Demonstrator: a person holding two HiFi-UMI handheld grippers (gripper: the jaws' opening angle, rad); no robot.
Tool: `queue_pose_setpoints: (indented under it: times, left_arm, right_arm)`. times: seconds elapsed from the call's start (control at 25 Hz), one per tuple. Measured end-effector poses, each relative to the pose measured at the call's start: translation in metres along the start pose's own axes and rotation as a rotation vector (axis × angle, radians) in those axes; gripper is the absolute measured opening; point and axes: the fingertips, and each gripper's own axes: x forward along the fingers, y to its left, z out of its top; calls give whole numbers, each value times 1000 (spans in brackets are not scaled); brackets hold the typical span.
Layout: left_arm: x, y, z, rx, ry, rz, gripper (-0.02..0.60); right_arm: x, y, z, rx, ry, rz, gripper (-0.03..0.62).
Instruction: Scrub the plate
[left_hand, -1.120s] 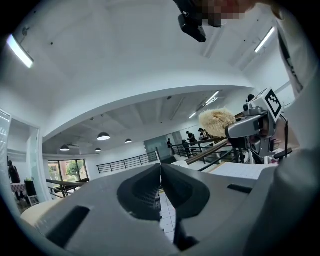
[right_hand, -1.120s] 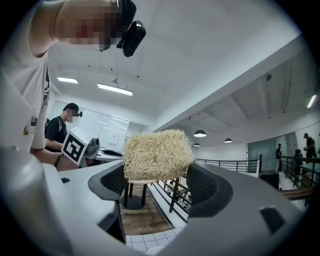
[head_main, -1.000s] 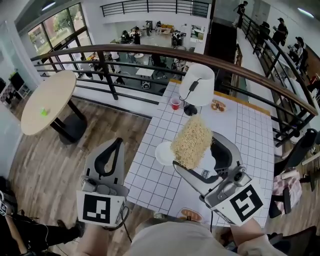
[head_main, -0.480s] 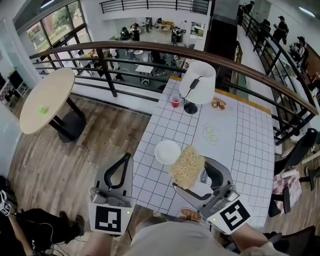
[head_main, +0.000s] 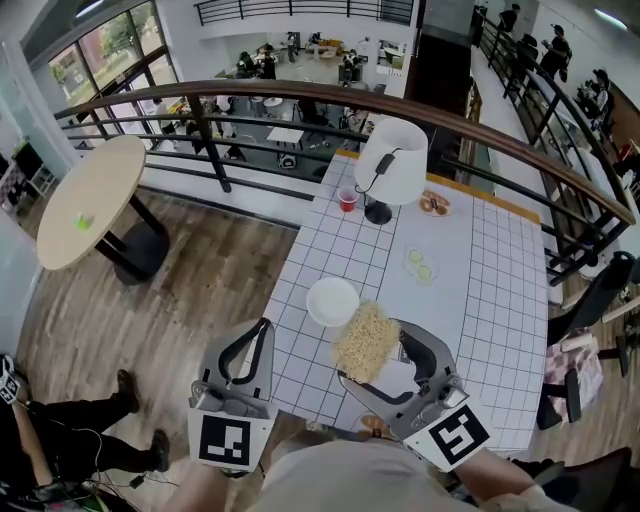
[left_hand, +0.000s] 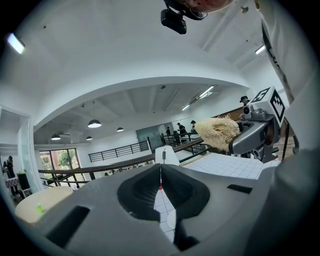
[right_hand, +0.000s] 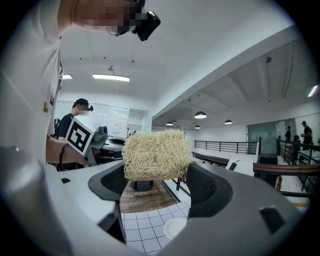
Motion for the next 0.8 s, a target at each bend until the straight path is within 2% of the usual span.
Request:
queue_pose_setpoints:
  times: [0.24, 0.36, 0.56, 0.68, 0.8]
  left_arm:
    - [1, -5, -1, -29, -2, -15, 15]
    - [2, -5, -3, -53, 8, -17, 15]
    - [2, -8, -3, -74, 9, -24, 15]
    - [3, -10, -1, -70, 9, -30, 15]
    - [2, -10, -1, -85, 7, -29, 15]
  right_arm:
    - [-2, -9, 7, -8, -23, -30, 365]
    - [-1, -9, 14, -14, -48, -16, 365]
    - [-5, -10, 12, -6, -20, -30, 365]
    - [-6, -12, 20, -24, -56, -33, 365]
    - [-6, -12, 19, -31, -46, -37, 365]
